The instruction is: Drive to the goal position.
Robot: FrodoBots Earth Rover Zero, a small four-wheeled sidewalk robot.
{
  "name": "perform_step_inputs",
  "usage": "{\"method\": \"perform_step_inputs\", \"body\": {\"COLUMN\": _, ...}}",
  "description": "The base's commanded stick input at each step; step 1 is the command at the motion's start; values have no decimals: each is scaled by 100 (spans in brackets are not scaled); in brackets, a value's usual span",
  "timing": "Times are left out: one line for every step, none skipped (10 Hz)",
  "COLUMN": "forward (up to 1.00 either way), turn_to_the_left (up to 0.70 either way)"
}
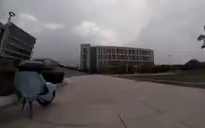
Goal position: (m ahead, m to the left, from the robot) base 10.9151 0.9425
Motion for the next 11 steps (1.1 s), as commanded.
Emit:
{"method": "perform_step_inputs", "body": {"forward": 70, "turn_to_the_left": 0}}
{"method": "perform_step_inputs", "body": {"forward": 70, "turn_to_the_left": 0}}
{"method": "perform_step_inputs", "body": {"forward": 70, "turn_to_the_left": 0}}
{"method": "perform_step_inputs", "body": {"forward": 70, "turn_to_the_left": 0}}
{"method": "perform_step_inputs", "body": {"forward": 70, "turn_to_the_left": 0}}
{"method": "perform_step_inputs", "body": {"forward": 70, "turn_to_the_left": 0}}
{"method": "perform_step_inputs", "body": {"forward": 70, "turn_to_the_left": 0}}
{"method": "perform_step_inputs", "body": {"forward": 70, "turn_to_the_left": 0}}
{"method": "perform_step_inputs", "body": {"forward": 70, "turn_to_the_left": 0}}
{"method": "perform_step_inputs", "body": {"forward": 43, "turn_to_the_left": 0}}
{"method": "perform_step_inputs", "body": {"forward": 14, "turn_to_the_left": 0}}
